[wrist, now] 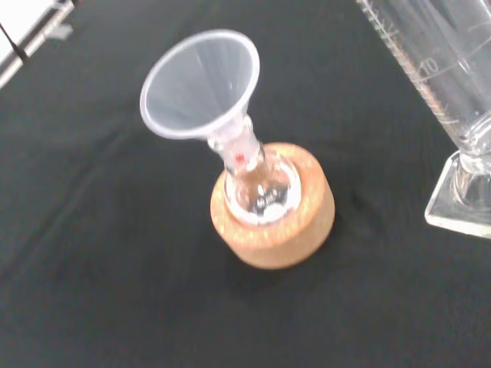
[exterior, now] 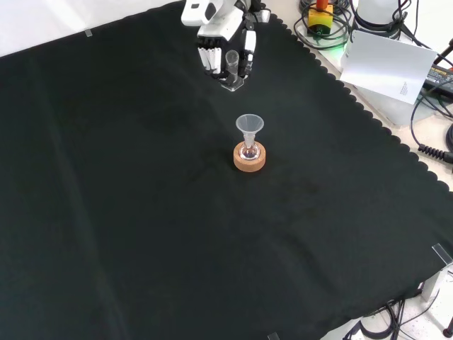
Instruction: Put the graduated cylinder back on the table.
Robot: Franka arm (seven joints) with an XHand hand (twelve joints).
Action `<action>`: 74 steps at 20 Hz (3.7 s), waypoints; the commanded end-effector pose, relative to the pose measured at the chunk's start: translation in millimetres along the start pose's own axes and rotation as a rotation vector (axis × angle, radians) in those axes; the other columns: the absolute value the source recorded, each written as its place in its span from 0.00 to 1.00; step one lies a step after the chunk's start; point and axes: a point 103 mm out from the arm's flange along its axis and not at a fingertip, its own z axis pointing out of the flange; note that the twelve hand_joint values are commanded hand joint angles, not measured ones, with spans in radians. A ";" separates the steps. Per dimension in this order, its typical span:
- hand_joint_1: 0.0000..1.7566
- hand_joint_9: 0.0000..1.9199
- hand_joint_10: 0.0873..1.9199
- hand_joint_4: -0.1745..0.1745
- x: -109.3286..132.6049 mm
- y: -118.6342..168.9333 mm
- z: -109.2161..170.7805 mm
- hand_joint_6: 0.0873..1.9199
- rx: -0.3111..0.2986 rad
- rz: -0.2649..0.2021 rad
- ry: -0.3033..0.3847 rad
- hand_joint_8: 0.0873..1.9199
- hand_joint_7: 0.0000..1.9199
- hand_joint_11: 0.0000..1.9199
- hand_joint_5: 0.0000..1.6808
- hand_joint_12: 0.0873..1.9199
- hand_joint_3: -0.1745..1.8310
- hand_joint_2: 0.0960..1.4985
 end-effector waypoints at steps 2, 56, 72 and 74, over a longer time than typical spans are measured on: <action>0.71 0.75 0.00 0.00 -13.6 10.9 5.9 0.53 -0.104 -0.021 0.022 0.52 0.50 0.63 0.55 0.39 0.09 0.74; 0.65 0.72 0.00 0.00 -75.3 151.1 76.8 0.56 -0.455 -0.156 0.309 0.17 0.59 0.61 0.54 0.39 0.09 0.75; 0.65 0.71 0.00 0.00 -85.2 160.6 86.9 0.56 -0.481 -0.151 0.316 0.17 0.58 0.60 0.54 0.39 0.09 0.76; 0.65 0.71 0.00 0.00 -85.4 161.1 85.0 0.56 -0.484 -0.153 0.310 0.17 0.58 0.60 0.54 0.39 0.09 0.76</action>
